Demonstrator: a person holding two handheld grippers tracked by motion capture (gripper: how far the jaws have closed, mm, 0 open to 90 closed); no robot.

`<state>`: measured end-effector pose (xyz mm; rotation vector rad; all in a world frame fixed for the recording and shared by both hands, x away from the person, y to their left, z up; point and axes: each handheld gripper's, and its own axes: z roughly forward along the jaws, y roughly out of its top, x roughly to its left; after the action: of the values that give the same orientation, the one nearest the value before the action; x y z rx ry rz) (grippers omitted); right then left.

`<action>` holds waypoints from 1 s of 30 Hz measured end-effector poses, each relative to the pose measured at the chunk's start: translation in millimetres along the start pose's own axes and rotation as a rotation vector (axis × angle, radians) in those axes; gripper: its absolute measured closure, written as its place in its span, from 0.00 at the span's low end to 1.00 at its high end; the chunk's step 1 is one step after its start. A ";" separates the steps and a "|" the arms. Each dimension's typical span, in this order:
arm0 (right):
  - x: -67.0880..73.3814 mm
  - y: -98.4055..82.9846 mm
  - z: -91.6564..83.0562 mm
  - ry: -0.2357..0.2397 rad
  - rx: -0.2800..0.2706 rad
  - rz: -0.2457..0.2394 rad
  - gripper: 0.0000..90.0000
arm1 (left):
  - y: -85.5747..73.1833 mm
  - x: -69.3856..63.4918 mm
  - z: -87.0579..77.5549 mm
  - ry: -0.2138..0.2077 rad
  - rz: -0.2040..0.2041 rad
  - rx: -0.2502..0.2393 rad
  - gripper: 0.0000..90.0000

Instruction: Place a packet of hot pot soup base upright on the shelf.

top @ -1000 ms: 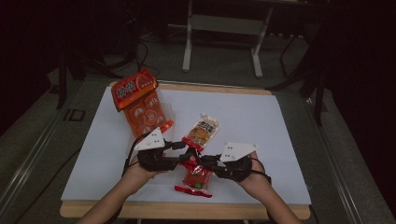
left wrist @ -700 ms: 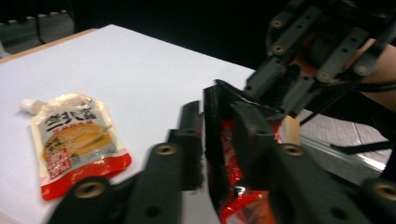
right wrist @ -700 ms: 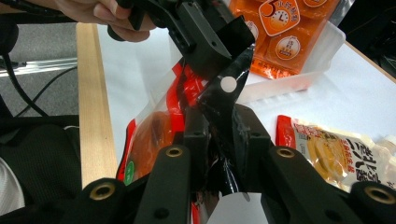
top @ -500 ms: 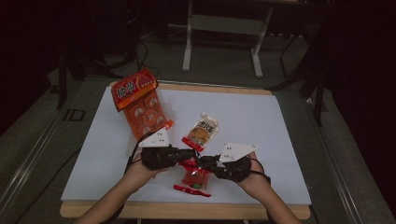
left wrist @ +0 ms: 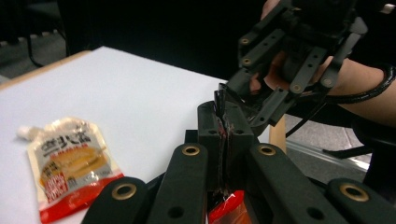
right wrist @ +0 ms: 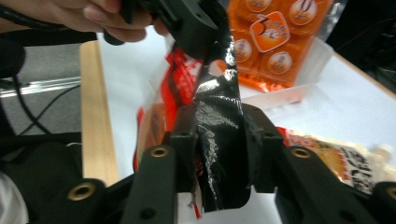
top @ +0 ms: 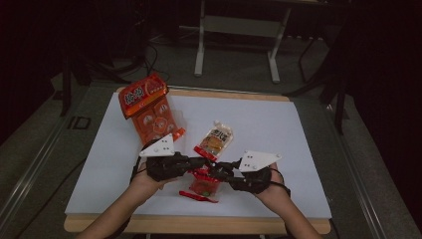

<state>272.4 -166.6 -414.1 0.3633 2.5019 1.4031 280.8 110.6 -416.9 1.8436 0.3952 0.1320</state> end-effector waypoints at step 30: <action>-30.6 -12.1 -48.4 -0.065 -0.180 0.158 0.15 | 21.1 15.2 -64.0 0.129 0.062 -0.183 0.98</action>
<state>283.7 -221.4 -397.2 0.5698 2.3162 1.6343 280.9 168.3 -379.0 1.6720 0.4015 0.3207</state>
